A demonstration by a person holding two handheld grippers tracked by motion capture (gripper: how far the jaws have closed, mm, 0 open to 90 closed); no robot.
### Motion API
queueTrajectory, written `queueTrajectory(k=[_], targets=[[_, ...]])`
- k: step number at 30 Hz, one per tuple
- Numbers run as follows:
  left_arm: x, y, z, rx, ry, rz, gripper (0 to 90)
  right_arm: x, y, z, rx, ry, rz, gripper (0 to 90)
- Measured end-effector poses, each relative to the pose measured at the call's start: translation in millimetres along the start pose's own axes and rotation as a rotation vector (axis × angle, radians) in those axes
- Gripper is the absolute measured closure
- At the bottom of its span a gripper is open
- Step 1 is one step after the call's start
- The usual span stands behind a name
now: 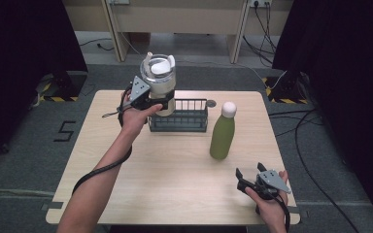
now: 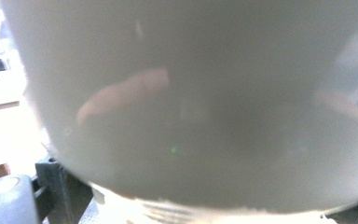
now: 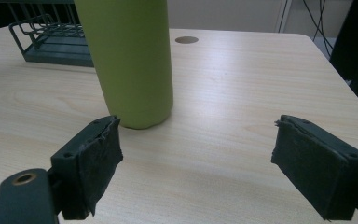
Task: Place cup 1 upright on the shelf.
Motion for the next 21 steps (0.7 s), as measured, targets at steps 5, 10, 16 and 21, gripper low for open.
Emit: queueTrajectory(k=[5,10,16,21], targets=[[4.6,-0.5,2.8,0.001,-0.007,0.003,9.2,0.1,0.3,-0.7,0.001,0.001,0.001,15.0],[9.8,2.4,5.6,0.000,-0.016,0.008,9.2,0.5,0.4,-0.2,-0.002,0.001,0.002,15.0],[15.5,4.3,8.2,0.007,-0.023,0.016,9.2,0.8,0.4,-0.3,0.005,-0.002,0.002,15.1],[19.8,6.8,10.1,0.005,-0.031,0.021,9.2,1.2,1.3,0.0,0.004,-0.004,0.006,15.1]])
Point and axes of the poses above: each handheld gripper's, and its own axes: x roughly forward along the jaws, y roughly out of its underside, z roughly to its left, the point moved 7 cm from there along x, roughly forward along the jaws, and after that the axes turned 2 degrees about -z, right-handed, at the moved point
